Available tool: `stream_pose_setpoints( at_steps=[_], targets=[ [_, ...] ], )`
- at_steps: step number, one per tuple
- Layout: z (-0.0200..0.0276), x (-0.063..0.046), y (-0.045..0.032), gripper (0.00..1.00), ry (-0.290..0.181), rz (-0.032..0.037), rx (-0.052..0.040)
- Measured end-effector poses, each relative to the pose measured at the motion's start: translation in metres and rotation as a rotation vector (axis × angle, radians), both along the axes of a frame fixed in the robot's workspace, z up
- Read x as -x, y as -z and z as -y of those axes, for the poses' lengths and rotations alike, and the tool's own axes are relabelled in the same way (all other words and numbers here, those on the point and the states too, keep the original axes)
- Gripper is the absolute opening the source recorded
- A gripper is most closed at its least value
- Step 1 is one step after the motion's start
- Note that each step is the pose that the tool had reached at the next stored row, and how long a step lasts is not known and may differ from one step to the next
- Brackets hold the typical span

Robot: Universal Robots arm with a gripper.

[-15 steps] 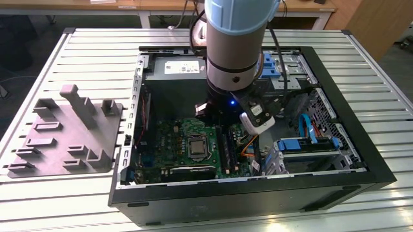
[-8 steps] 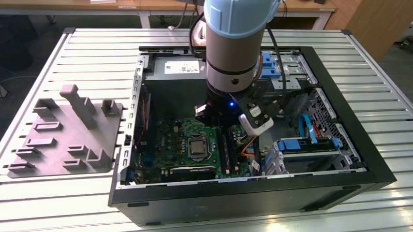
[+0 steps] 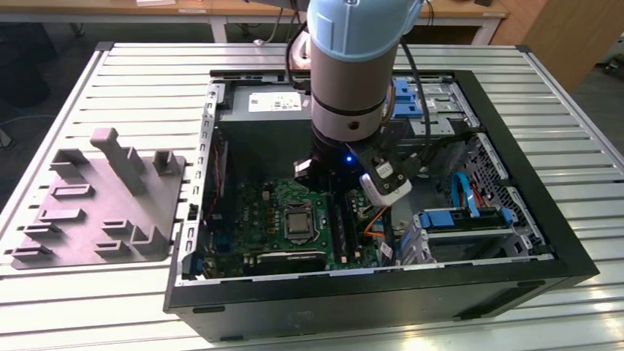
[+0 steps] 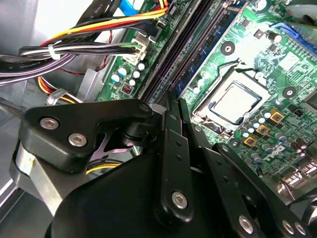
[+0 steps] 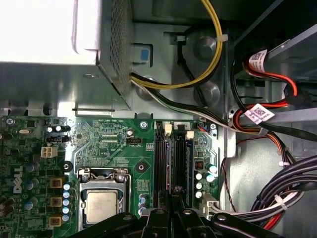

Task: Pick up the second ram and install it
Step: 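Insert the second ram into the second slot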

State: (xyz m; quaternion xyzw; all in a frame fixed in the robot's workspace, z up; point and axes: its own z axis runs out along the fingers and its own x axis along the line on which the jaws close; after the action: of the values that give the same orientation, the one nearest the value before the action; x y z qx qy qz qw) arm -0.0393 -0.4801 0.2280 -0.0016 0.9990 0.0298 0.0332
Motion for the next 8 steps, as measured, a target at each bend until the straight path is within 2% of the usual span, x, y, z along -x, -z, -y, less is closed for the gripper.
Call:
stream_pose_setpoints(
  at_steps=[8],
  targets=[
    [0.0000, 0.0005, 0.0022, 0.13, 0.000, -0.0001, 0.0003]
  ],
)
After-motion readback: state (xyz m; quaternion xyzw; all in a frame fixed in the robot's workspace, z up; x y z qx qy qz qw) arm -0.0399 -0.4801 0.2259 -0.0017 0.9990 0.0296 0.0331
